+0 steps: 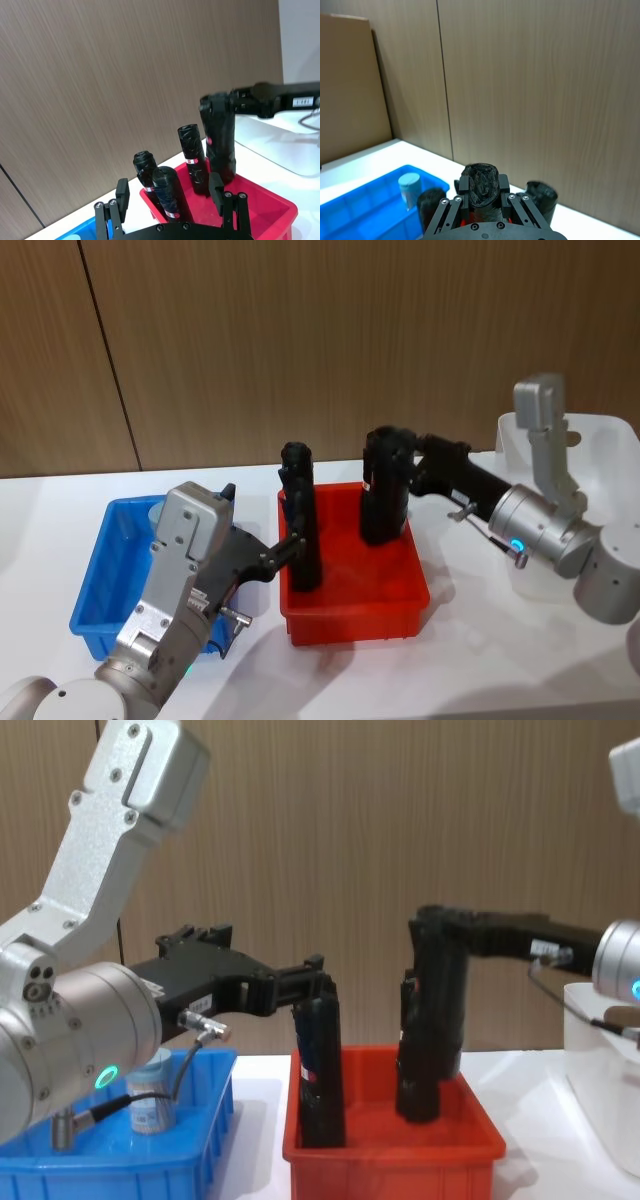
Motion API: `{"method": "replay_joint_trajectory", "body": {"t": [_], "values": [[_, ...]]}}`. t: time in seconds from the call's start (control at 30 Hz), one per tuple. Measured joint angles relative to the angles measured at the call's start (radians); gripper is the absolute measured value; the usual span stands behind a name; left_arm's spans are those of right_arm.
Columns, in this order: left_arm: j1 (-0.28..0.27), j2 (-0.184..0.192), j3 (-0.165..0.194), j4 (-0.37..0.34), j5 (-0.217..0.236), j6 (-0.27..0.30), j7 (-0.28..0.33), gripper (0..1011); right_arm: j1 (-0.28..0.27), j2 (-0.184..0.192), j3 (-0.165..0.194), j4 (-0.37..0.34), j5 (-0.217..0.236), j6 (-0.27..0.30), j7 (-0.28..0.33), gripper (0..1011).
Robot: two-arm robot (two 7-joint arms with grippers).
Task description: Pick the cotton swabs from the blue box and place them into the white box.
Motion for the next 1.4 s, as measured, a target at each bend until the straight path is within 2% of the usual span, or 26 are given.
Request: {"method": "replay_joint_trajectory", "body": {"t": [0.3, 0.7, 1.03, 1.4], "values": [[0.0, 0.0, 0.0, 0.0, 0.0, 0.0, 0.0, 1004, -0.022, 0.023, 0.025, -0.109, 0.016, 0.02, -0.053, 309], [0.0, 0.0, 0.0, 0.0, 0.0, 0.0, 0.0, 1004, -0.025, 0.053, 0.066, -0.175, 0.013, 0.035, -0.15, 309], [0.0, 0.0, 0.0, 0.0, 0.0, 0.0, 0.0, 1004, -0.019, 0.077, 0.1, -0.208, -0.019, 0.065, -0.257, 309], [0.0, 0.0, 0.0, 0.0, 0.0, 0.0, 0.0, 1004, -0.004, 0.094, 0.129, -0.214, -0.072, 0.139, -0.399, 309]]}}
